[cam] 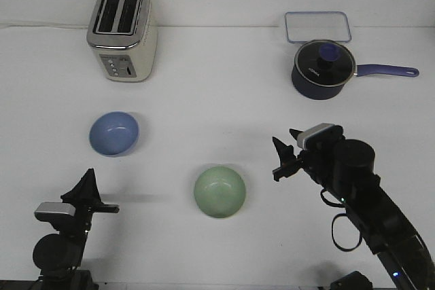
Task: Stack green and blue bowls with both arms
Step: 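Open the right gripper and withdraw it from the green bowl, then reach the left gripper to the light blue bowl rim and grasp it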
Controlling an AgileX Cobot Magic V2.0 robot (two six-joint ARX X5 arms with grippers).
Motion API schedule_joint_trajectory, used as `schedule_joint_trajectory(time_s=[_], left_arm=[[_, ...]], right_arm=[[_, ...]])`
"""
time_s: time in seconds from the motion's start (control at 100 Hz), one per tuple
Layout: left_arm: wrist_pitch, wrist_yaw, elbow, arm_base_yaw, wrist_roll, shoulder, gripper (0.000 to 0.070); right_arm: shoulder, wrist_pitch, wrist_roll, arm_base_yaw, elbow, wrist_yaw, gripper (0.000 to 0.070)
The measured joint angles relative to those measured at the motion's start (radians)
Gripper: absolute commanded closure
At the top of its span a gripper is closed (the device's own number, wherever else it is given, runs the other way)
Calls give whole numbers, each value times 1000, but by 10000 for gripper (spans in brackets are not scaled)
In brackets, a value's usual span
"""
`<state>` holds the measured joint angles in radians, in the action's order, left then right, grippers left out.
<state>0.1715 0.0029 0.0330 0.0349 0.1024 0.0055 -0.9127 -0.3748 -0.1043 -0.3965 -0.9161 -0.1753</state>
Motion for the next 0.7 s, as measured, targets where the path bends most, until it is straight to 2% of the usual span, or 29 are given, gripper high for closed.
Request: schedule_joint_trajectory(time_s=[0.21, 0.37, 0.51, 0.62, 0.7], left_arm=[[2, -1, 2, 0, 156, 0, 689], [-2, -27, 46, 0, 278, 1, 688], [-39, -76, 148, 0, 304, 42, 687], [-147, -142, 277, 0, 308, 153, 687], [-237, -158, 394, -1, 300, 269, 688]], right_arm=[[219, 187, 15, 4, 292, 102, 382], [350, 201, 19, 4, 413, 180, 382], [385, 193, 19, 4, 426, 204, 382], [394, 192, 19, 4, 426, 206, 381], [394, 186, 19, 4, 426, 206, 381]])
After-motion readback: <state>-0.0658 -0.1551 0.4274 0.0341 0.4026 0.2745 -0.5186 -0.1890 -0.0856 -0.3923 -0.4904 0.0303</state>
